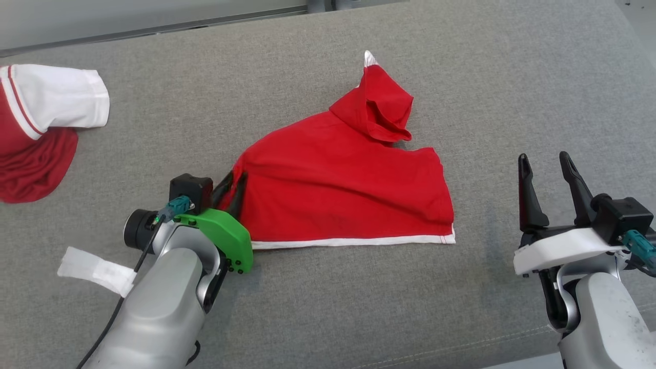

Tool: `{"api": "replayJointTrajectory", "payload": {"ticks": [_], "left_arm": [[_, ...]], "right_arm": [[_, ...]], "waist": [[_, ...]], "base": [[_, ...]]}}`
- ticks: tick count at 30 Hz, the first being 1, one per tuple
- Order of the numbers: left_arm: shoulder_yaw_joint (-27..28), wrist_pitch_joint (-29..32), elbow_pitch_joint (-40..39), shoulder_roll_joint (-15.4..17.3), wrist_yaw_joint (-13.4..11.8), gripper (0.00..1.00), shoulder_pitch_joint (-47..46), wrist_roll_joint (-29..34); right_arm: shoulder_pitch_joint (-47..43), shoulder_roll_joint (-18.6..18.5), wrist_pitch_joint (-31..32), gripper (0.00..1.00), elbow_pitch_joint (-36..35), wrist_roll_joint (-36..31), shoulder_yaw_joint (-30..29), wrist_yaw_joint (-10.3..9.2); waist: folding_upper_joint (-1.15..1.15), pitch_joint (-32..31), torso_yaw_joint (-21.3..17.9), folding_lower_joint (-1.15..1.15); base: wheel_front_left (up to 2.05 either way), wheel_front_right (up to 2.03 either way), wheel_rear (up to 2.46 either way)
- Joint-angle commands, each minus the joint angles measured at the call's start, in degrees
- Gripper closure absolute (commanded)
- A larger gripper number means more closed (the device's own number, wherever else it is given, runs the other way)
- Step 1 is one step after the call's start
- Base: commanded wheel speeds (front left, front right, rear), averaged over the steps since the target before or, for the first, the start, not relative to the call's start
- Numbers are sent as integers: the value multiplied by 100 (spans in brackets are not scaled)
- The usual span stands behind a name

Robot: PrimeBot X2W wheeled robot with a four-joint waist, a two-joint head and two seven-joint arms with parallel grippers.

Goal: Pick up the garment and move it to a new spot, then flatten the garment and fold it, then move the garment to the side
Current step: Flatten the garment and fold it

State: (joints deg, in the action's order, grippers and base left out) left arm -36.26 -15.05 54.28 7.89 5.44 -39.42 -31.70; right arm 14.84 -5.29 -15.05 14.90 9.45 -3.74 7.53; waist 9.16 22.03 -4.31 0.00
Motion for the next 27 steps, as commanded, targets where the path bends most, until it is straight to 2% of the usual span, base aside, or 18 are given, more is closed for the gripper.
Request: {"api": "replayJointTrajectory", "payload": {"ticks": [1,6,19,27], "left_arm": [[57,-17,-86,42,-57,0,108,41],[368,-11,-661,99,-144,0,461,156],[1518,-10,-2795,258,-457,0,1953,675],[2031,-10,-3747,168,-609,0,2952,944]], "right_arm": [[-70,3,-21,0,-43,-47,-6,-8],[-156,47,-21,0,-175,-142,14,-8],[-449,124,-21,0,-634,-386,263,-8],[-733,170,-21,0,-692,-525,485,-8]], "waist": [[0,-78,71,0],[0,-277,199,0],[0,-904,394,0],[0,-1203,440,0]], "base": [[0,0,0],[0,0,0],[0,0,0],[0,0,0]]}}
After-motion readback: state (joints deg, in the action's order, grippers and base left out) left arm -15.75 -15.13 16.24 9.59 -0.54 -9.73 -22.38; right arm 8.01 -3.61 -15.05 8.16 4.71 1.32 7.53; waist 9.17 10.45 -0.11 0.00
